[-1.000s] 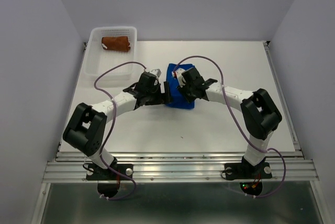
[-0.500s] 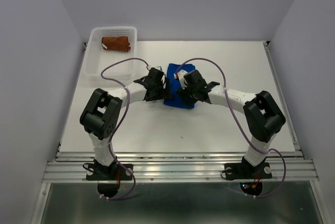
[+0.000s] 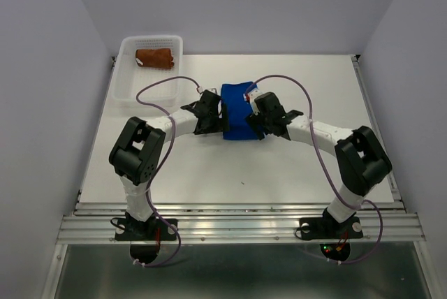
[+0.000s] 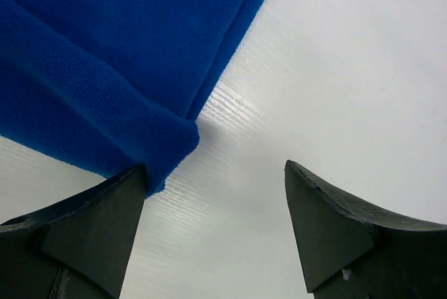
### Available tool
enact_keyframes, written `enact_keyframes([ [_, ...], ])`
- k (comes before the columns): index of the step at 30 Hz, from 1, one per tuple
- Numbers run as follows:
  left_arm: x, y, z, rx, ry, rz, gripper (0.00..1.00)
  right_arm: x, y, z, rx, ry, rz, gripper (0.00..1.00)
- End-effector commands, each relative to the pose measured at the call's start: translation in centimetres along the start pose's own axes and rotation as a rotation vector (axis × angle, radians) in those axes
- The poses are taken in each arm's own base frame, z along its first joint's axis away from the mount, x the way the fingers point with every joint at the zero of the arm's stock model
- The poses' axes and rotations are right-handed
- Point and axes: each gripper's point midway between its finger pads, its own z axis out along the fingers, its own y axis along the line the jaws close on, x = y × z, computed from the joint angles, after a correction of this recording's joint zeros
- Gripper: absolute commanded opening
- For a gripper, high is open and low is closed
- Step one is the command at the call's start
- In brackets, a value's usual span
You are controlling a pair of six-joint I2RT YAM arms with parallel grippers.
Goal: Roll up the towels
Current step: Roll the towel
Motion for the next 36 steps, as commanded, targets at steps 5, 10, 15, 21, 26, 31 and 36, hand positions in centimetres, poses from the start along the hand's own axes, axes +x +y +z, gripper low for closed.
enact_keyframes([
  [5, 0.0, 0.1, -0.3, -0.019, 0.017, 0.004, 0.94, -5.4, 5.6, -6.6, -0.315, -0.342, -0.187, 0.79],
  [10, -0.3, 0.3, -0.4, -0.037, 0.028, 0.022, 0.94, -3.0, 9.9, -6.1, -0.389, -0.239, -0.281, 0.72],
  [15, -0.5, 1.1, -0.2, -0.065, 0.033, 0.038, 0.94, -2.2, 9.2, -3.4, -0.283, -0.163, -0.316, 0.72],
  [21, -0.8, 0.9, 0.2, -0.045, 0.031, 0.039, 0.94, -3.9, 6.6, -1.6, -0.081, -0.26, -0.283, 0.66],
  [26, -1.0, 1.1, 0.2, -0.039, 0.024, 0.042, 0.94, -3.4, 6.9, -1.5, -0.093, -0.271, -0.275, 0.66],
  [31, -2.0, 1.3, 0.4, -0.044, 0.011, 0.045, 0.94, -2.4, 6.7, -0.5, -0.067, -0.222, -0.297, 0.65],
  [36, -2.6, 1.9, 0.4, -0.05, -0.004, 0.038, 0.94, -0.9, 6.7, 0.9, -0.045, -0.149, -0.327, 0.65],
])
